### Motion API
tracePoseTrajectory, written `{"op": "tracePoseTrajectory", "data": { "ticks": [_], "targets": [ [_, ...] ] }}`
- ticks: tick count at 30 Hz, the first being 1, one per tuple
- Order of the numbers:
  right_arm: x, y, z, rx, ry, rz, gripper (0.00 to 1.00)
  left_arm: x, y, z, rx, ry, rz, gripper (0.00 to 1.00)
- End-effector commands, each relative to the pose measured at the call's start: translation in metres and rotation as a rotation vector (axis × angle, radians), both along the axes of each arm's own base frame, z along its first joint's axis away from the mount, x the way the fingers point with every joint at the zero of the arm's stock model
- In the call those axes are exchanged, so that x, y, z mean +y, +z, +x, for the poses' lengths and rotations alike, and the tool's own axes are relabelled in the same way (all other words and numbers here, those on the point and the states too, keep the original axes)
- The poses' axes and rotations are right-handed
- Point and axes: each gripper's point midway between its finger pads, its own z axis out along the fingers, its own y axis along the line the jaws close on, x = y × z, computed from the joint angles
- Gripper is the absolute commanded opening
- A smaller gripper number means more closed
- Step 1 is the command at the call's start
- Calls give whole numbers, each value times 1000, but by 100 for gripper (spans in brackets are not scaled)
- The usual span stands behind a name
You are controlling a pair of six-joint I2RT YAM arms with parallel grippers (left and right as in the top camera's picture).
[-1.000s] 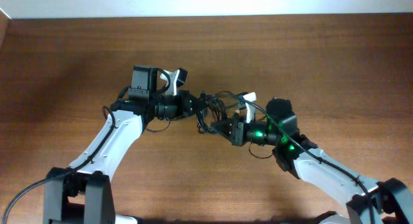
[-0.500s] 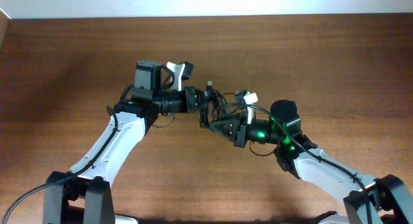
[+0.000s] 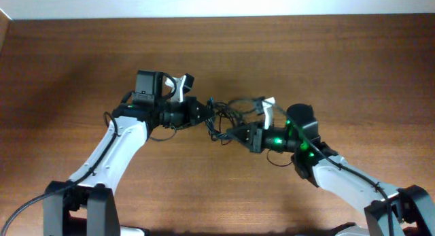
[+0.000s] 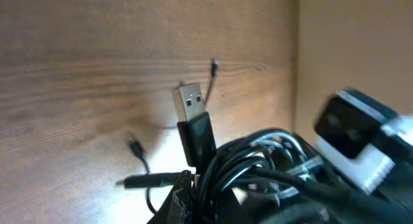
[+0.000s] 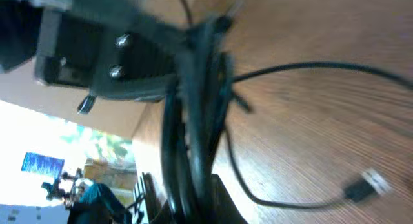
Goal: Untangle cables
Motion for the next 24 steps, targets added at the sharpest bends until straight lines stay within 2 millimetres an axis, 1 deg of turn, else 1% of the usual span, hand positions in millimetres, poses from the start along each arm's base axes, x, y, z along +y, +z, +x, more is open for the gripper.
{"op": "tracePoseTrajectory", "data": {
  "ticks": [1, 3, 4, 5, 6, 8, 9, 10, 11, 12, 14, 15, 18, 21, 22, 23, 24],
  "targets": [
    [-39, -29, 13, 92, -147, -64, 5, 57, 11, 40, -47, 193, 37, 0],
    [-43, -31, 14, 103, -157, -68, 6, 57, 11, 40, -48, 194, 37, 0],
    [-43, -31, 14, 103, -156, -68, 9, 57, 11, 40, -48, 194, 38, 0],
    [-42, -31, 14, 103, -155, -68, 17, 57, 11, 40, -48, 194, 38, 0],
    [-42, -31, 13, 107, -154, -69, 20, 58, 10, 40, -48, 196, 41, 0],
    [-43, -35, 11, 130, -155, -78, 23, 60, 9, 41, -42, 210, 51, 0],
    [-44, -38, 9, 143, -155, -82, 27, 61, 8, 41, -19, 229, 50, 0],
    [-44, -41, 7, 166, -153, -89, 39, 61, 7, 41, 14, 255, 37, 0],
    [-44, -43, 5, 178, -150, -91, 49, 61, 7, 41, 39, 273, 26, 0],
    [-43, -43, 1, 190, -135, -86, 53, 61, 7, 41, 59, 288, 17, 0],
    [-35, -36, -11, 212, -57, -38, 70, 59, 5, 41, 102, 323, 15, 0],
    [-33, -33, -15, 235, -36, -17, 75, 57, 4, 41, 114, 331, 21, 0],
    [-29, -28, -23, 323, -12, 33, 75, 49, 0, 39, 155, 356, 34, 0],
    [-28, -26, -26, 386, -12, 58, 74, 44, -5, 38, 233, 426, 35, 0],
    [-28, -26, -27, 398, -15, 61, 68, 42, -5, 38, 266, 453, 23, 0],
    [-27, -25, -28, 400, -9, 64, 59, 42, -5, 38, 289, 470, 13, 0],
    [-27, -24, -29, 401, -2, 67, 42, 42, -5, 37, 313, 484, 0, 0]
  ]
}}
